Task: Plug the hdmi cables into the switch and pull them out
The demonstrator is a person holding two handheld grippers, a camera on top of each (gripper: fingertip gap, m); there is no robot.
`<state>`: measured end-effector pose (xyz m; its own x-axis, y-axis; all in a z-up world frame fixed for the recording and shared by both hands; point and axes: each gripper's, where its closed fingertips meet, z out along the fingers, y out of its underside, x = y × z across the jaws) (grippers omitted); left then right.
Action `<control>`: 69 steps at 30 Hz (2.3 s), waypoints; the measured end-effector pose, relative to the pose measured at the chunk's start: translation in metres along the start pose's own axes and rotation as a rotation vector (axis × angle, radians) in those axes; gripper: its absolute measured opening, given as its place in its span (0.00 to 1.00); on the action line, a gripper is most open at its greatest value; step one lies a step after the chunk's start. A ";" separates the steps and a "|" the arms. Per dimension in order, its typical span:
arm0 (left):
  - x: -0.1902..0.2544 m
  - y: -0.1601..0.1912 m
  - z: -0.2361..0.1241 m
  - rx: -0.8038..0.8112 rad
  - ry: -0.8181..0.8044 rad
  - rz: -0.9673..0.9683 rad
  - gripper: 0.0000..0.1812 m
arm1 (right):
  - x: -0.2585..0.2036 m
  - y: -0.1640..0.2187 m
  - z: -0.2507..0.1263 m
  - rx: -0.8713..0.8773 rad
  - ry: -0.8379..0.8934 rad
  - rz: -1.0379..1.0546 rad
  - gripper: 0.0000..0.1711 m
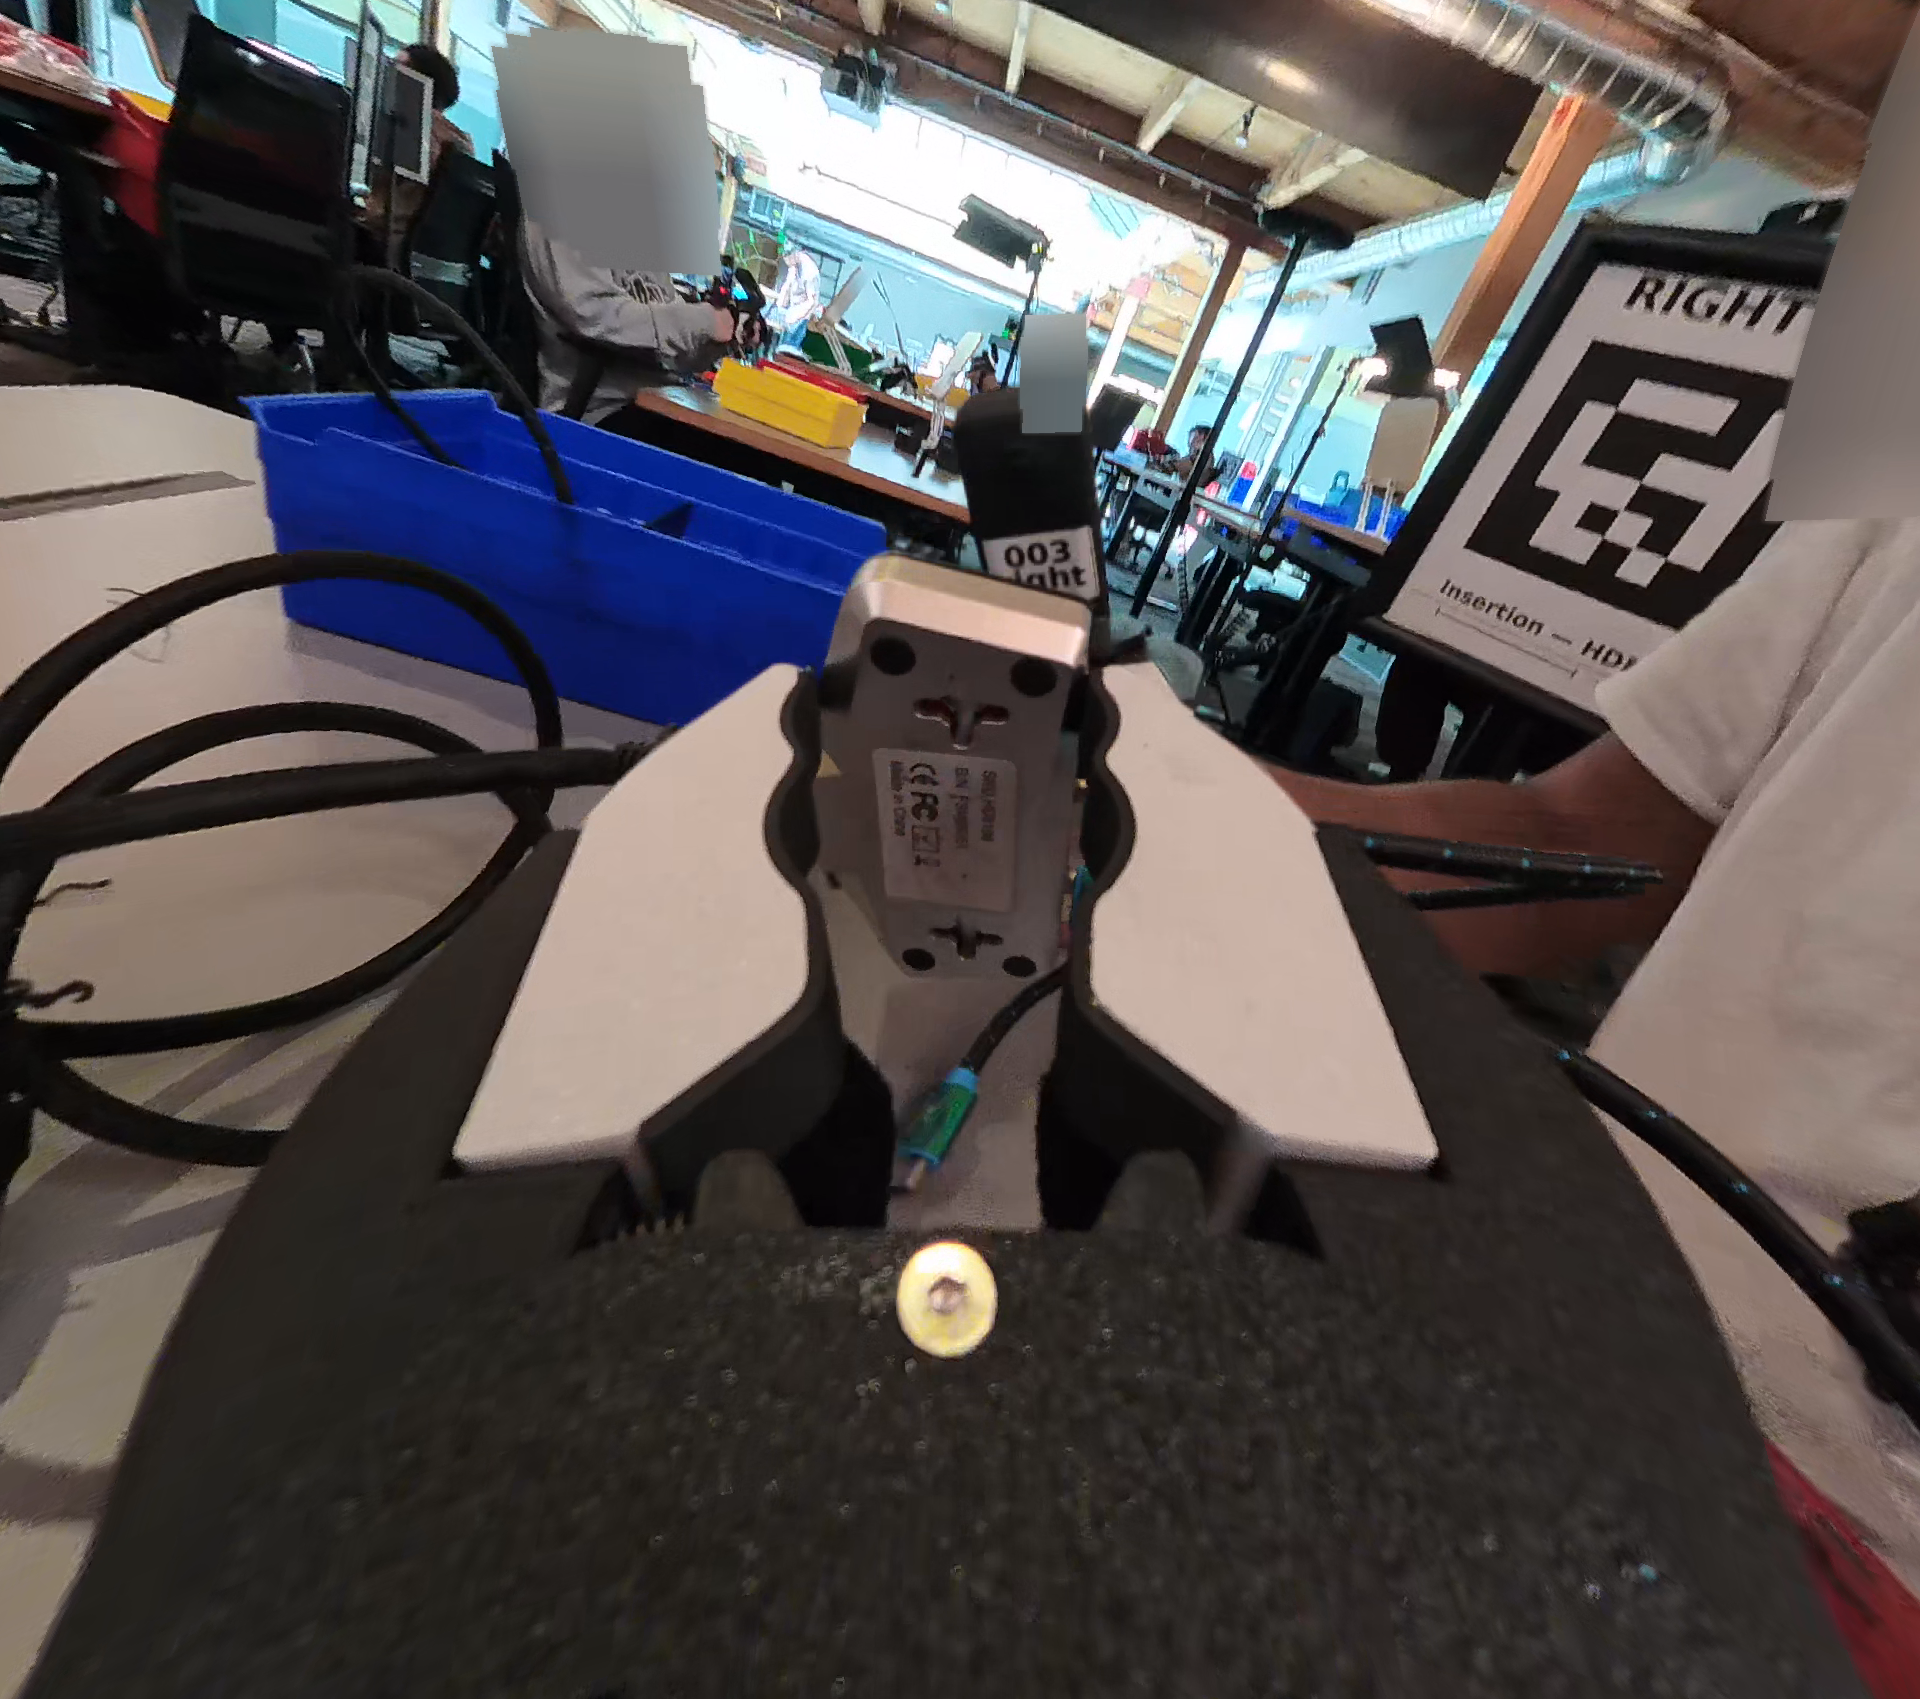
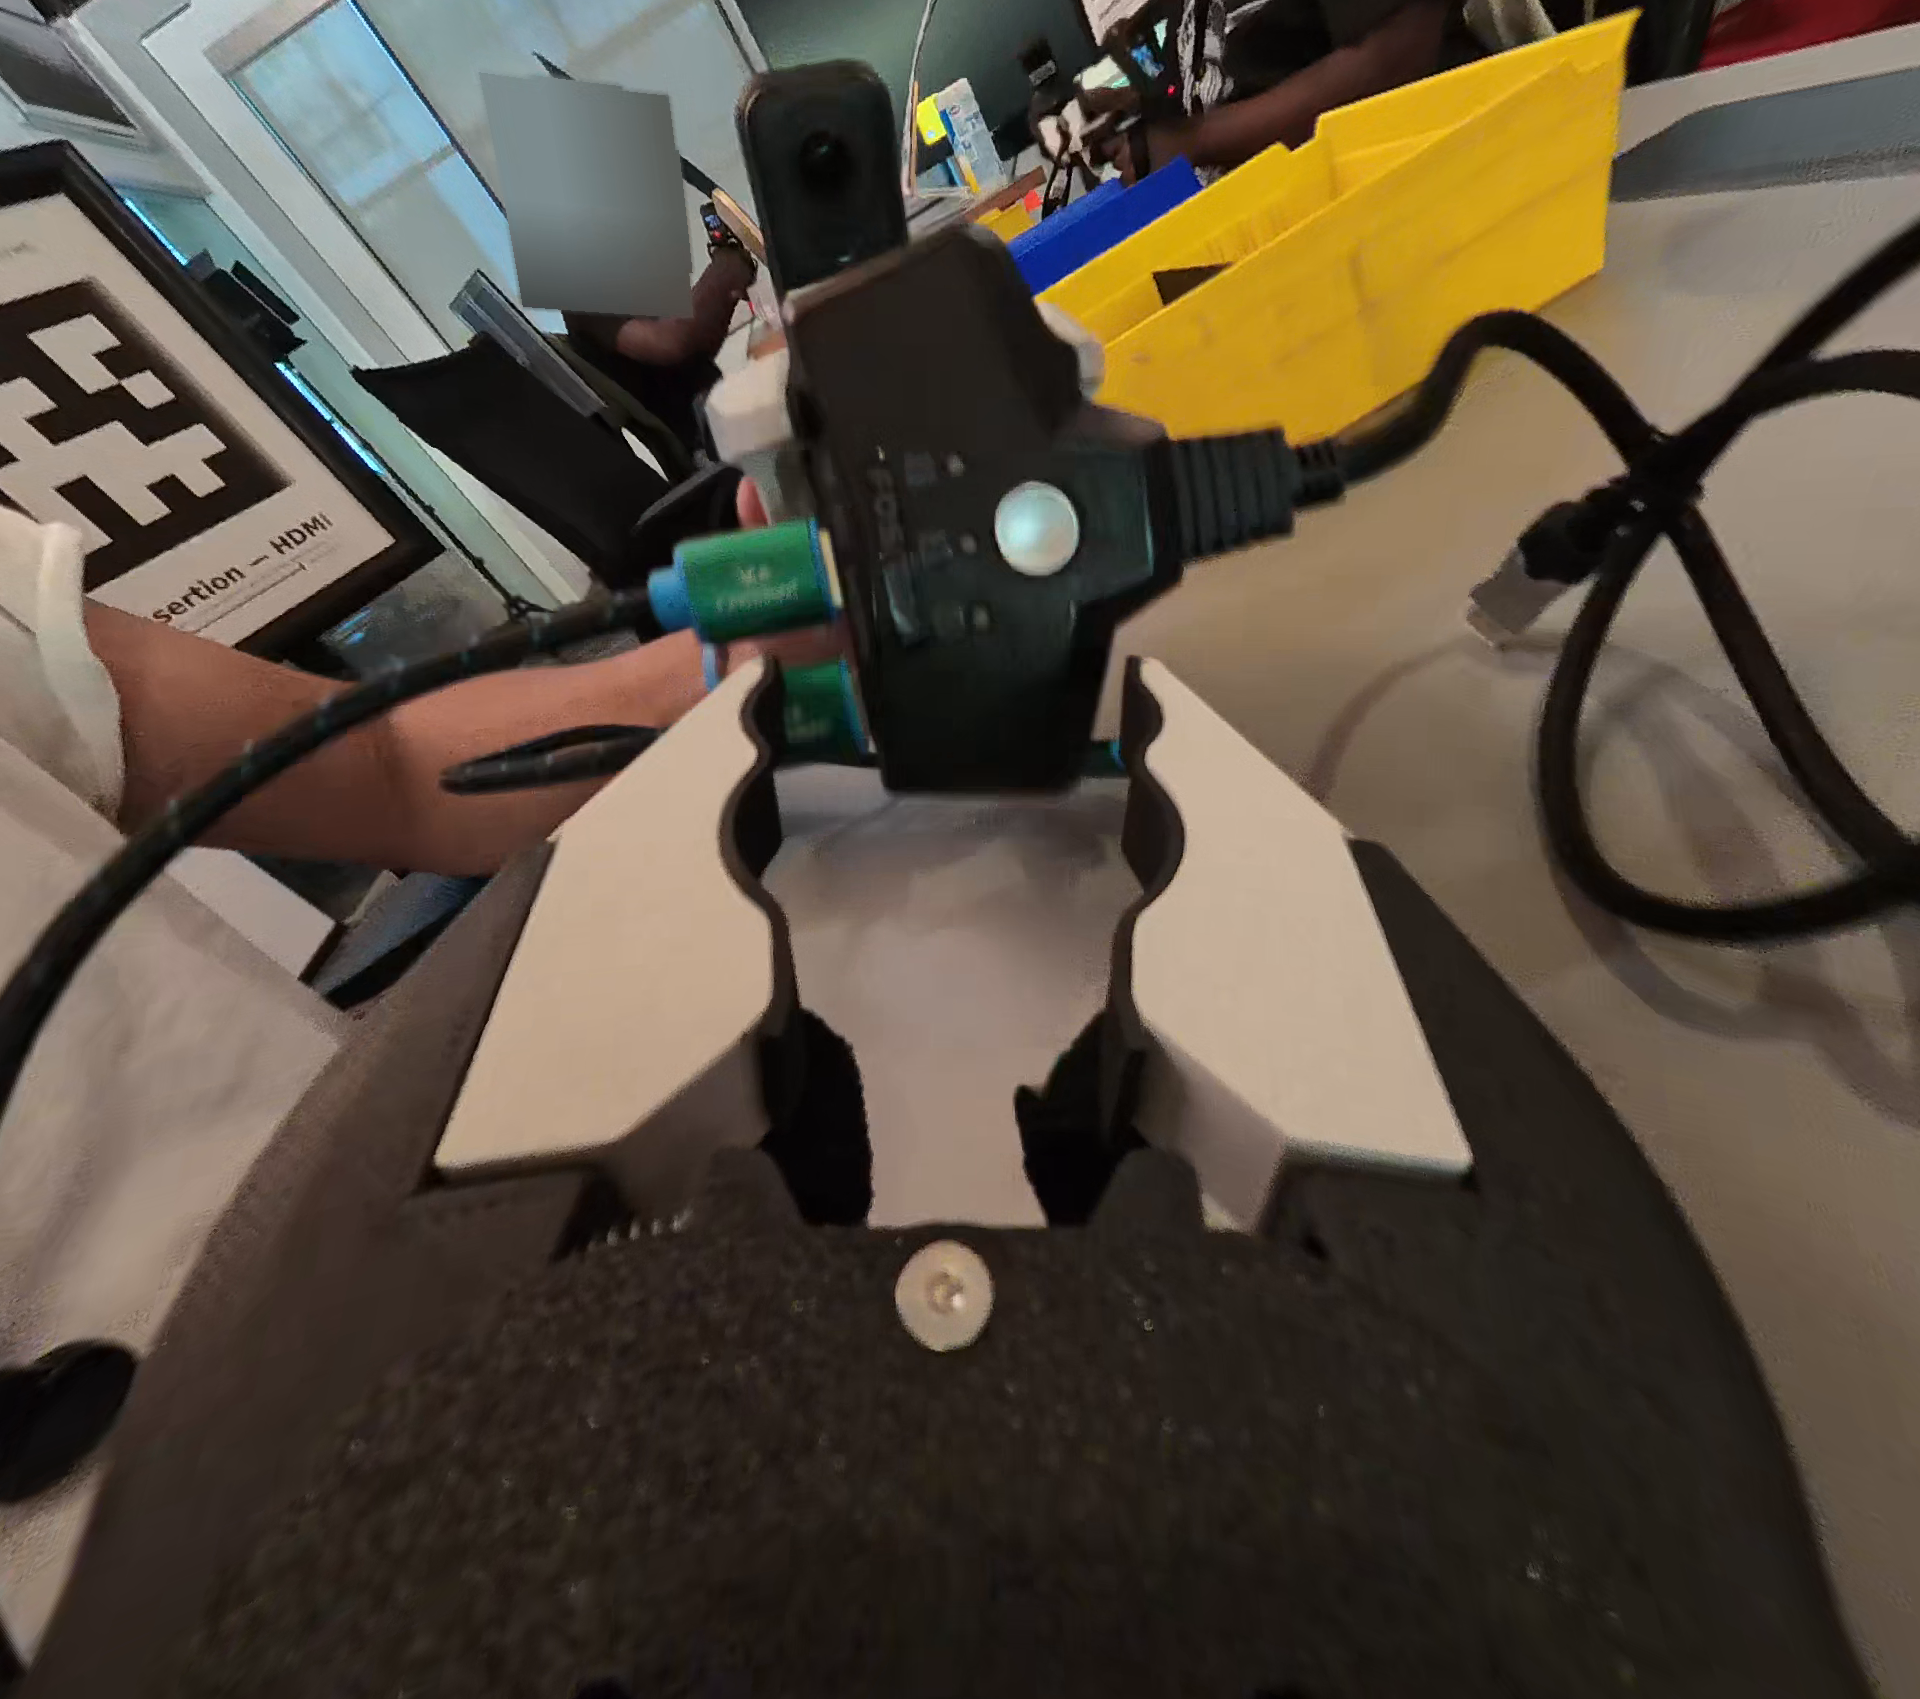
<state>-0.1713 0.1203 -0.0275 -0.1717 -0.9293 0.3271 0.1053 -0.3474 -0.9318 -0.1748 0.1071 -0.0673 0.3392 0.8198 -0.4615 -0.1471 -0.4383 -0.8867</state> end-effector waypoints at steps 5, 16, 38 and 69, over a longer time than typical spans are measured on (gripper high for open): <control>0.005 0.002 0.002 -0.005 0.012 0.003 0.26 | 0.001 0.003 0.004 -0.013 0.000 0.023 0.30; -0.016 -0.061 -0.049 0.196 -0.155 0.011 0.31 | 0.013 -0.019 -0.020 0.049 0.135 -0.018 0.29; -0.016 -0.019 -0.143 0.147 -0.559 0.016 0.19 | 0.075 -0.312 -0.270 0.190 0.805 -0.358 0.29; -0.013 -0.002 -0.118 0.065 -0.497 0.007 0.19 | 0.324 -0.044 -0.271 -0.964 1.165 0.147 0.00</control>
<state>-0.2847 0.1480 -0.0489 0.3149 -0.8734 0.3714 0.1686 -0.3336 -0.9275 0.1929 0.2921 -0.1696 0.9664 0.2112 0.1468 0.2443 -0.9322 -0.2670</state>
